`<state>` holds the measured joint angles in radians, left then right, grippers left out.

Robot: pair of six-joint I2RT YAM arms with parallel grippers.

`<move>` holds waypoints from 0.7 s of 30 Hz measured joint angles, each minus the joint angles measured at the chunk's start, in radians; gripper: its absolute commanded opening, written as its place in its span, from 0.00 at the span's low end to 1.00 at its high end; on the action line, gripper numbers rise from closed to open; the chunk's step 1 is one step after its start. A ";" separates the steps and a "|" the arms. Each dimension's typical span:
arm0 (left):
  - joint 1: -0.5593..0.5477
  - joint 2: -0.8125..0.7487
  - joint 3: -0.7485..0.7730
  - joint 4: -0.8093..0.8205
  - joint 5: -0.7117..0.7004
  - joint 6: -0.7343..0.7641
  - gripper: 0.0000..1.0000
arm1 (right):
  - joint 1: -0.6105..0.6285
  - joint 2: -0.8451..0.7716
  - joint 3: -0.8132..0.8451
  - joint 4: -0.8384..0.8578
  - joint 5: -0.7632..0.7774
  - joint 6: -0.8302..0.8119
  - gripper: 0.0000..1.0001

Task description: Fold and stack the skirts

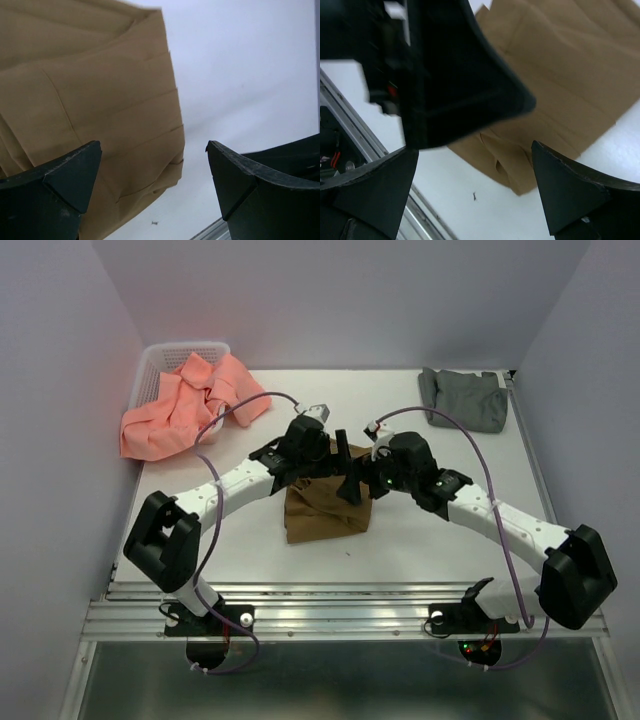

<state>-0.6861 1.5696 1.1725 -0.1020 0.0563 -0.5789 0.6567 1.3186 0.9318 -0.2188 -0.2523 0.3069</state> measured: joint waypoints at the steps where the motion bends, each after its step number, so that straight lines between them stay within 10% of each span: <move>1: 0.000 0.006 -0.036 0.020 0.026 -0.002 0.99 | 0.000 -0.004 -0.016 0.064 -0.013 -0.014 1.00; 21: 0.015 -0.053 -0.414 0.238 0.026 -0.058 0.99 | 0.003 0.212 -0.292 0.511 -0.201 -0.059 1.00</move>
<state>-0.6712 1.5169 0.7586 0.1356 0.0826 -0.6369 0.6598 1.5311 0.6399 0.2920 -0.4530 0.2478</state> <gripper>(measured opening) 0.985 0.996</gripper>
